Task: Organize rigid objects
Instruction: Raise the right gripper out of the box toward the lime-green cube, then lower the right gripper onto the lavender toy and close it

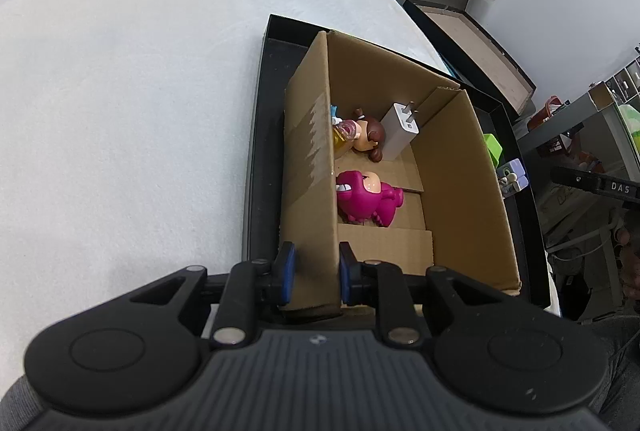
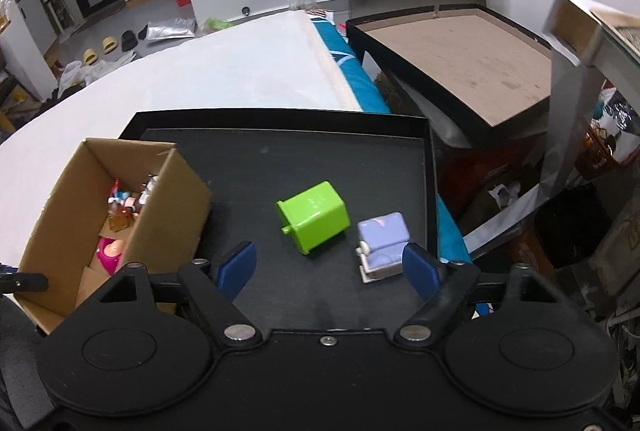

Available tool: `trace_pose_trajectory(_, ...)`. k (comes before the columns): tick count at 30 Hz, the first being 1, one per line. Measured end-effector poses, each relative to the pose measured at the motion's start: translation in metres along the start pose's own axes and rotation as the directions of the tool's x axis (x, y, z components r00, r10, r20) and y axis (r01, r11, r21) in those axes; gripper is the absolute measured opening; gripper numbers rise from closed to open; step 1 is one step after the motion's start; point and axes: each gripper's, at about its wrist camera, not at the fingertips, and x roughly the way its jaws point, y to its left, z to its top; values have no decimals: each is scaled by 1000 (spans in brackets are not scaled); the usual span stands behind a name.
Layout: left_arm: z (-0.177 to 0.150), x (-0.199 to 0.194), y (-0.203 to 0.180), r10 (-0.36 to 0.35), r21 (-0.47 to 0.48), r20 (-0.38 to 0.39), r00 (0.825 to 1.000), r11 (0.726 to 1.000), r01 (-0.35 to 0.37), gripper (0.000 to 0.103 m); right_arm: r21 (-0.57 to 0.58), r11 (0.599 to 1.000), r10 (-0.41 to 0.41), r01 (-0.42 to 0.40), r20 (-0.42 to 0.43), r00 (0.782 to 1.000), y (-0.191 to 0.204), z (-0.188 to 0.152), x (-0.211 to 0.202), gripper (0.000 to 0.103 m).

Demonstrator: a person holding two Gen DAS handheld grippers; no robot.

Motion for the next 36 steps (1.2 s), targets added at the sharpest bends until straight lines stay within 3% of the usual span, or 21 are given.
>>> trace_pose_trajectory(5,0,0,0,0,0,0,1000,1000,0,21,27,1000,1,-2,2,1000,-10,-4,6,79)
trace_pose_trajectory(17,-1,1,0,-10,-4,-1,1000,1000,10,21,72,994,-85,86,-19,996,-23,-11,34,71)
trace_pose_trajectory(25,0,3,1,-16,-7,-8,1000,1000,16,22,90,989,-116,116,-6,993,-35,-5,50,70)
trace_pose_trajectory(33,1,4,1,-6,-9,-11,1000,1000,6,22,50,992,-118,119,-15,993,-33,-4,64,69)
trace_pose_trajectory(36,1,4,0,-1,-7,-12,1000,1000,1,22,36,992,-124,125,-30,992,-33,-5,70,63)
